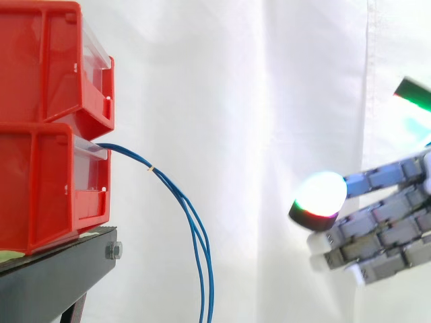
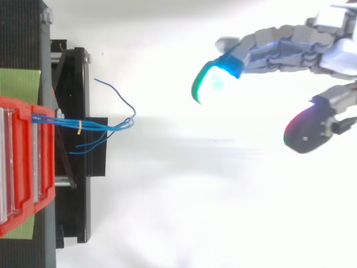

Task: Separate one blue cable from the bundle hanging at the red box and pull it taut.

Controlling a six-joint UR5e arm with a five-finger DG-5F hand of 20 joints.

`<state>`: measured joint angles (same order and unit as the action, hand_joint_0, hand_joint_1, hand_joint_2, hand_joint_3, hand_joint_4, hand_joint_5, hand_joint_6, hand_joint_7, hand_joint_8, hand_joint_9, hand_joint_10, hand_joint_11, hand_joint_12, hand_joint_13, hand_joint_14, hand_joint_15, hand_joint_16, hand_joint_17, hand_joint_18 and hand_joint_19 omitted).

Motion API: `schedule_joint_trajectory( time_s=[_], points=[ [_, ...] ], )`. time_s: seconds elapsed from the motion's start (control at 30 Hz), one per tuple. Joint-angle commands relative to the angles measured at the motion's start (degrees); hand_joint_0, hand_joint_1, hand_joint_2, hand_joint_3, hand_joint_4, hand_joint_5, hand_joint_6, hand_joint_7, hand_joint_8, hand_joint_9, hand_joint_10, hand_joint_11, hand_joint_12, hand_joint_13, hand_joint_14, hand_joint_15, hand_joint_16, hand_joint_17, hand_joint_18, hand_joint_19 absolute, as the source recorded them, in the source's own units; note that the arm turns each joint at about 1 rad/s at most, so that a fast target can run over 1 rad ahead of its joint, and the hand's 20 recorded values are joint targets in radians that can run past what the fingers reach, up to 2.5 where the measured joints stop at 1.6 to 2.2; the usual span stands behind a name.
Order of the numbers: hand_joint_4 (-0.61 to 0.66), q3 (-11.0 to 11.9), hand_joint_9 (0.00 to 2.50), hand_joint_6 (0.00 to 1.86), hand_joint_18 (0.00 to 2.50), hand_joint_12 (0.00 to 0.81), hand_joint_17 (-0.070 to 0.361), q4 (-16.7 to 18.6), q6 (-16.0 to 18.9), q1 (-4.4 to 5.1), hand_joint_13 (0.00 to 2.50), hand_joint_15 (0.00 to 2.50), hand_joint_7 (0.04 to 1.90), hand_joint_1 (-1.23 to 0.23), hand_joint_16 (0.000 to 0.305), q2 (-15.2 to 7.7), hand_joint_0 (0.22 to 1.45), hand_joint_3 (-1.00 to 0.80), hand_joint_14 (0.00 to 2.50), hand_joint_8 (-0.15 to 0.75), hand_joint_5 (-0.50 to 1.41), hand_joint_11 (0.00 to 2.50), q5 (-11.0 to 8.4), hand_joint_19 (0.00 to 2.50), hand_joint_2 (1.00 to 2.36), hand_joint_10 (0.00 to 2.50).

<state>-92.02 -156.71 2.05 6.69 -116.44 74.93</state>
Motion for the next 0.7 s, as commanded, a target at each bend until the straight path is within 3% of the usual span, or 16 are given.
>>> schedule_joint_trajectory(
  time_s=[0.0,0.1,0.3,0.4,0.43,0.67],
  points=[
    [0.17,1.3,0.16,0.50,0.21,0.316,0.082,1.8,0.4,0.17,0.30,0.05,0.77,-0.78,0.037,-2.3,0.50,-0.50,0.00,0.281,-0.27,0.25,-0.49,0.00,1.00,0.01],
    [0.17,2.0,0.20,0.50,0.22,0.315,0.082,1.6,0.1,0.17,0.31,0.06,0.77,-0.78,0.037,-2.6,0.50,-0.50,0.00,0.283,-0.27,0.24,-0.58,0.00,1.00,0.01],
    [0.18,3.0,0.22,0.50,0.22,0.314,0.081,2.3,-1.4,0.52,0.32,0.06,0.76,-0.77,0.036,-3.0,0.49,-0.50,0.00,0.283,-0.26,0.25,-3.74,0.00,1.00,0.01],
    [0.18,4.0,0.23,0.50,0.22,0.314,0.081,2.8,-1.5,0.43,0.32,0.07,0.77,-0.75,0.036,-4.1,0.49,-0.50,0.00,0.284,-0.26,0.24,-4.53,0.00,1.00,0.01],
    [0.18,5.5,0.23,0.50,0.22,0.314,0.081,3.3,-1.1,0.43,0.32,0.07,0.76,-0.75,0.036,-6.4,0.49,-0.50,0.00,0.284,-0.26,0.24,-4.88,0.00,1.00,0.01],
    [0.19,10.0,0.22,0.50,0.20,0.314,0.080,1.6,0.3,0.43,0.32,0.07,0.77,-0.73,0.036,-9.9,0.49,-0.50,0.00,0.284,-0.25,0.22,-4.88,0.00,1.00,0.01]
  ],
)
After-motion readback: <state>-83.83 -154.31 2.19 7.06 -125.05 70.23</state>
